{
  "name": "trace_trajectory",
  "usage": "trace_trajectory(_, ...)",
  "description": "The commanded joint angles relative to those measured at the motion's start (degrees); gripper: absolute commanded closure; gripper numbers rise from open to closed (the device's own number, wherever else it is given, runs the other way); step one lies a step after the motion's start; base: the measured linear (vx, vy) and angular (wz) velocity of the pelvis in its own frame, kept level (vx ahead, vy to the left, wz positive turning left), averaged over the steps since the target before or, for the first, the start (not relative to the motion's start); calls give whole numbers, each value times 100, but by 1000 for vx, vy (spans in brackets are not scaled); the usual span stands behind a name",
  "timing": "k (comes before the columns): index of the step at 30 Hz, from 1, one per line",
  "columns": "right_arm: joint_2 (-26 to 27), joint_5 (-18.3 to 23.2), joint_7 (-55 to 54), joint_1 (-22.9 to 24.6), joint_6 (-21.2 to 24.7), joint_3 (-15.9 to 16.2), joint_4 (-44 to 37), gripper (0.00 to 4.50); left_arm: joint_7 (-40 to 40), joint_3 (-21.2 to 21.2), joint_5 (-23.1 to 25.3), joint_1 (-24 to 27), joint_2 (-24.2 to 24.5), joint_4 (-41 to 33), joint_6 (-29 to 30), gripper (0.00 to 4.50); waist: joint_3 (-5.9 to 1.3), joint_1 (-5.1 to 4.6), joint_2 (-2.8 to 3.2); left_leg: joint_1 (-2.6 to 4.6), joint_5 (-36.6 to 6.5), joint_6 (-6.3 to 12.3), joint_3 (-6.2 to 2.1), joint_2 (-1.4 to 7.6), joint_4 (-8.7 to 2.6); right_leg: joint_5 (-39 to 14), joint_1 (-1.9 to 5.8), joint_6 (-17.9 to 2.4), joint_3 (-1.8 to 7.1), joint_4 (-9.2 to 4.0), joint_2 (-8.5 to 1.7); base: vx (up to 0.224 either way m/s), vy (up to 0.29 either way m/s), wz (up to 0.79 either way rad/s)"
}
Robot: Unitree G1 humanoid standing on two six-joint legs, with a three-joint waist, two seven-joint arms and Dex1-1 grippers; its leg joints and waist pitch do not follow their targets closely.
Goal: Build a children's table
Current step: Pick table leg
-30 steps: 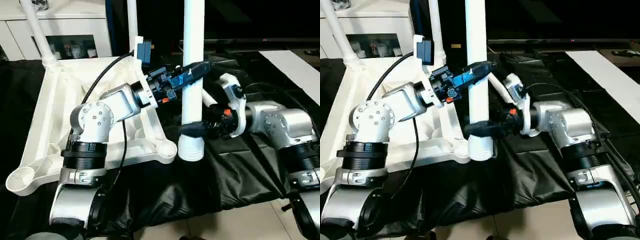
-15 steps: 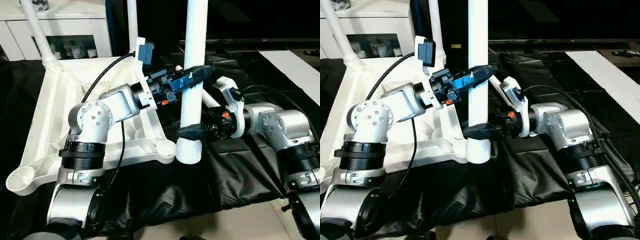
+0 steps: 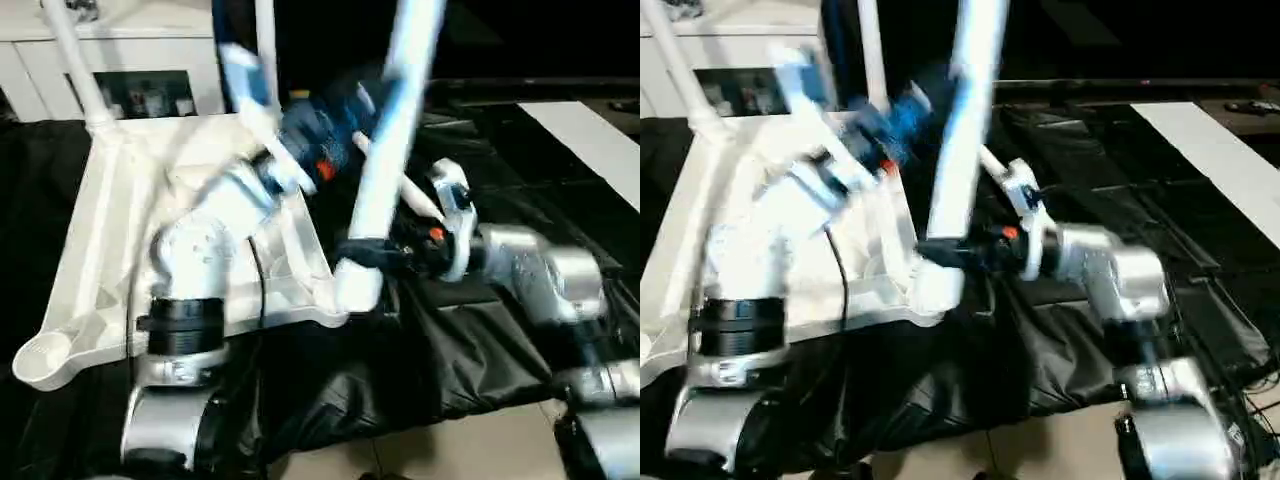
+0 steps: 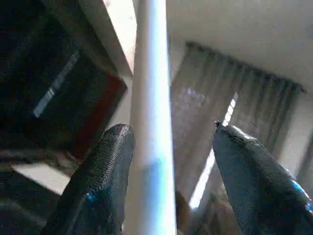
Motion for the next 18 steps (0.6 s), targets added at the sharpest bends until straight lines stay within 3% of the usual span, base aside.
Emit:
trace_trajectory(1, 12, 56, -277, 80, -187, -268, -285, 261, 111, 79, 154, 2, 161, -111, -25, 159, -500, 16, 29, 109, -1087, 30, -39, 134, -373, -1721, 341, -821, 248, -416, -360, 0, 0, 0)
trace_trajectory(2, 57, 14, -479, 215, -300, -366, -439, 261, 194, 30, 381, 104, 323, -161, -65, 159, -497, -1, 30, 106, -1091, 15, -49, 139, -388, -1676, 340, -811, 240, -408, -352, 0, 0, 0)
trace_trajectory(3, 96, -82, -719, 365, -410, -438, -627, 262, 315, -92, 752, 261, 514, -233, -202, 159, -484, -17, 67, 115, -1184, -33, -62, 154, -410, -1722, 335, -768, 241, -424, -351, 0, 0, 0)
trace_trajectory(4, 127, -173, -910, 466, -488, -481, -764, 262, 394, -189, 1025, 385, 650, -278, -325, 159, -480, -20, 57, 111, -1175, -55, -79, 164, -419, -1721, 332, -706, 243, -424, -355, 0, 0, 0)
trace_trajectory(5, 293, -783, -1800, 779, -993, -530, -1188, 262, 764, -465, 1883, 837, 1099, -370, -587, 159, -480, -42, 52, 114, -1210, -72, -68, 153, -419, -1733, 334, -681, 245, -411, -346, 0, 0, 0)
trace_trajectory(6, 401, -1095, -2284, 901, -1155, -532, -1326, 262, 1034, -515, 2263, 1055, 1244, -370, -740, 159, -472, -82, 49, 99, -1102, -202, -74, 142, -440, -1829, 312, -430, 260, -407, -340, 0, 0, 0)
trace_trajectory(7, 408, -1113, -2311, 907, -1167, -530, -1331, 262, 1048, -511, 2278, 1067, 1245, -370, -750, 159, -466, -108, 58, 111, -1164, -215, -57, 118, -437, -1944, 303, -381, 260, -419, -333, 0, 0, 0)
trace_trajectory(8, 548, -1480, -2869, 1044, -1419, -481, -1433, 262, 1347, -421, 2568, 1331, 1246, -362, -977, 159, -474, -113, 86, 149, -1284, -242, -48, 114, -428, -2200, 283, -358, 258, -465, -350, 0, 0, 0)
trace_trajectory(9, 786, -1753, -3441, 1216, -1724, -525, -1545, 262, 1740, -402, 3006, 1643, 1229, -393, -1309, 159, -459, -142, 80, 138, -1369, -269, -52, 114, -442, -2359, 272, -342, 249, -491, -349, 0, 0, 0)
trace_trajectory(10, 827, -1787, -3535, 1247, -1777, -536, -1566, 262, 1807, -406, 3082, 1695, 1227, -400, -1367, 159, -461, -158, 97, 164, -1555, -244, -56, 113, -446, -2536, 247, -303, 240, -527, -344, 0, 0, 0)
trace_trajectory(11, 892, -2072, -3817, 1375, -1991, -396, -1654, 262, 2014, -527, 3441, 1955, 1251, -444, -1612, 159, -459, -159, 74, 170, -1634, -223, -61, 112, -449, -2602, 241, -295, 233, -539, -346, 0, 0, 0)
trace_trajectory(14, 1014, -2317, -4110, 1503, -2231, -259, -1690, 262, 2394, -653, 3849, 2253, 1231, -465, -1910, 159, -435, -177, 107, 184, -1933, -190, -86, 130, -481, -2690, 210, -251, 233, -567, -337, 0, 0, 0)
trace_trajectory(15, 1106, -2315, -4237, 1517, -2241, -273, -1621, 262, 2583, -658, 3922, 2307, 1181, -445, -1900, 159, -408, -131, 26, -180, -1960, 48, -306, 26, -604, -2601, 494, -335, 0, -410, -475, -28, 3, 23)
trace_trajectory(16, 1160, -2405, -4393, 1525, -2336, -215, -1518, 262, 2782, -644, 3967, 2334, 1117, -370, -1893, 159, -436, -205, 147, -134, -2213, 150, -453, 91, -627, -2319, 419, -397, -127, -434, -401, -28, 3, 23)
trace_trajectory(17, 1185, -2475, -4493, 1528, -2399, -168, -1448, 262, 2898, -632, 3985, 2343, 1075, -317, -1880, 159, -442, -255, 195, -121, -2388, 112, -566, 135, -628, -2135, 422, -500, -180, -393, -413, -7, -22, 48)
trace_trajectory(18, 1248, -2466, -4577, 1494, -2454, -166, -1316, 262, 2967, -540, 3856, 2309, 976, -193, -1819, 159, -432, -372, 284, -135, -3032, -8, -921, 303, -756, -1329, 458, -752, -228, -183, -302, 6, -59, 52)
